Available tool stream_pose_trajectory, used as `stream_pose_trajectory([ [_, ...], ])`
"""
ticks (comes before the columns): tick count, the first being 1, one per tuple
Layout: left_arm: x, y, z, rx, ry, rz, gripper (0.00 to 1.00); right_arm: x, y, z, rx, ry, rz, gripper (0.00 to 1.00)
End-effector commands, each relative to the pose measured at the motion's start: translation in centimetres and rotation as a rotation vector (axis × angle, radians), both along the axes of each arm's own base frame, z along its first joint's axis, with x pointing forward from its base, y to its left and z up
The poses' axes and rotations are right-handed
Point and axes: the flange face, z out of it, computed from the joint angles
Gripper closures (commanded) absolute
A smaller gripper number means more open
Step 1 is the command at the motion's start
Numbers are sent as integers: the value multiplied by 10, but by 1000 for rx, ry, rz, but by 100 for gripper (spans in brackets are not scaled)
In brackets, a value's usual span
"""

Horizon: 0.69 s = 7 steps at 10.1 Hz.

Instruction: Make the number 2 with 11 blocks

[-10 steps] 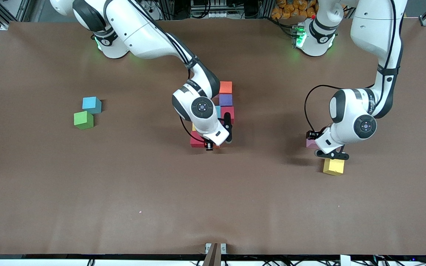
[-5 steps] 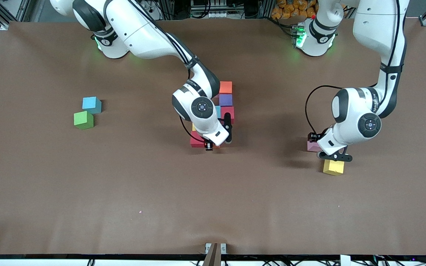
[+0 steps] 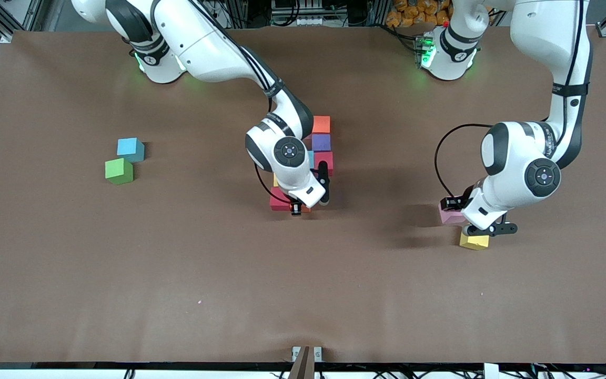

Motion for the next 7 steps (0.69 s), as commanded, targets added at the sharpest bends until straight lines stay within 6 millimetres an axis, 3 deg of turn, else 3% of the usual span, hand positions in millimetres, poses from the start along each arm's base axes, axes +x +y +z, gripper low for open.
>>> stream_pose_trajectory([
  [1,2,-8,7,-9,6,52,46,-4,-2,7,2,-2,-15,0],
  [4,1,-12,6,-106,33,182,46,-8,3,10,38,25,-40,0],
  [7,5,-22,5,-87,52,376,47,-4,2,17,48,15,-39,0],
])
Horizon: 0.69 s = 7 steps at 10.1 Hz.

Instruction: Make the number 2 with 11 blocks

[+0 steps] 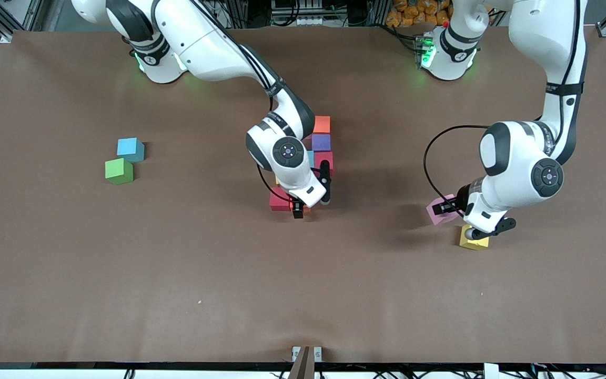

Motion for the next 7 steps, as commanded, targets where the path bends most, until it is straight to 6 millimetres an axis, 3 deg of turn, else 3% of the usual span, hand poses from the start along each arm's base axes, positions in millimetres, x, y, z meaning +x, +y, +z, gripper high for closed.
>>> stream_pose_trajectory([
  [1,10,-14,6,-1,16,128,47,0,-4,14,12,-3,-12,0],
  [3,12,-34,5,19,33,245,48,5,-5,34,31,-17,-19,0],
  [5,14,-51,8,30,43,356,49,20,-20,62,55,-39,-51,0],
  [7,11,-83,5,44,66,478,49,37,-37,81,94,-47,-100,0],
])
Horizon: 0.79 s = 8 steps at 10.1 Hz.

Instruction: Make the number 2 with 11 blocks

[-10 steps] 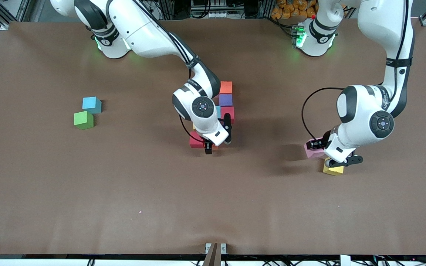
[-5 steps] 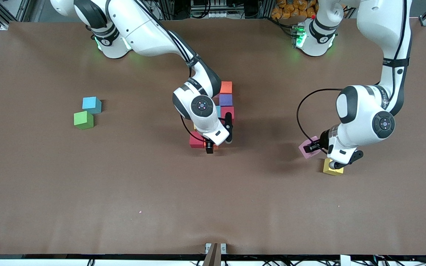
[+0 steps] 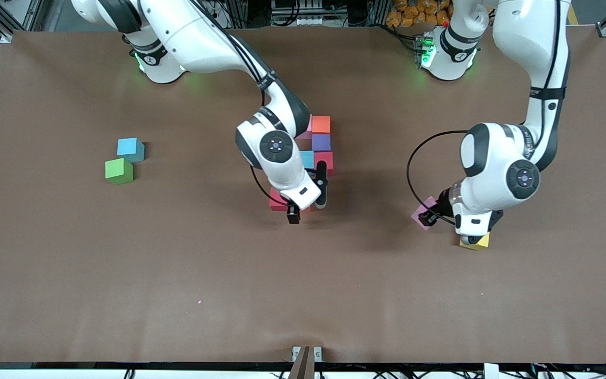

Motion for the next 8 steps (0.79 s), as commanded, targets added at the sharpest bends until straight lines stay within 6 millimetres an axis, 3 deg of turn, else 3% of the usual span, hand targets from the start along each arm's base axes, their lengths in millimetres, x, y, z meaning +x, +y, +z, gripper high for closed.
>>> stream_pose_trajectory([
  [1,1,-39,-5,7,27,141,50,12,-25,34,45,4,-53,0],
  [3,1,-67,-7,5,19,250,50,23,-62,73,66,-14,-115,0],
  [5,-2,-102,-18,-2,22,385,50,37,-139,100,62,-11,-216,0],
  [6,-2,-116,-23,-5,29,455,50,33,-176,109,54,2,-250,0],
  [7,-6,-133,-28,-10,32,506,51,24,-215,102,19,49,-271,0],
  [8,-9,-147,-31,-10,30,545,51,17,-273,95,-4,96,-301,0],
])
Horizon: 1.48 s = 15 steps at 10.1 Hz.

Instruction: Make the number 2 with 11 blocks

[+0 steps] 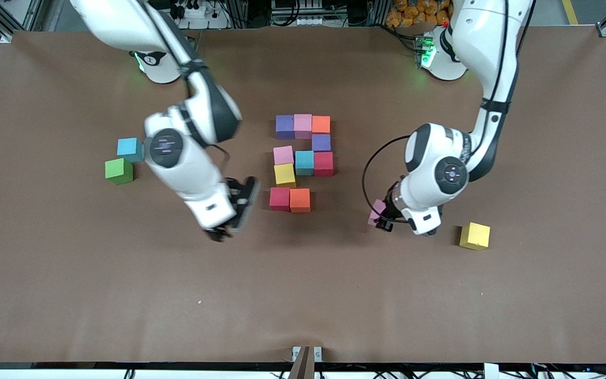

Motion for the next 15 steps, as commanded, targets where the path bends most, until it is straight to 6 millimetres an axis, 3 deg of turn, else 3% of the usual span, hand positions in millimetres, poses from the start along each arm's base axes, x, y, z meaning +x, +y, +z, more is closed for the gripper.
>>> stream_pose_trajectory([
  [1,4,-35,-10,-4,-10,109,51,-33,-133,-9,-17,80,-18,0],
  [3,-4,-70,-22,18,4,207,52,-40,-225,-31,-18,116,-11,0],
  [4,-3,-78,-22,21,9,286,53,-43,-259,-37,-14,130,-59,0],
  [5,-8,-97,-23,20,11,321,53,-45,-280,-38,-12,133,-91,0],
  [7,-18,-116,-27,23,29,384,53,-52,-318,-55,-13,124,-207,0],
  [9,-35,-137,-30,33,34,381,53,-65,-346,-76,-18,108,-411,0],
  [11,-44,-141,-37,53,38,376,53,-75,-367,-76,-9,129,-611,0],
  [13,-53,-147,-47,40,8,357,53,-75,-368,-50,3,96,-713,0],
  [15,-63,-151,-55,57,9,316,53,-74,-370,6,30,12,-738,0],
])
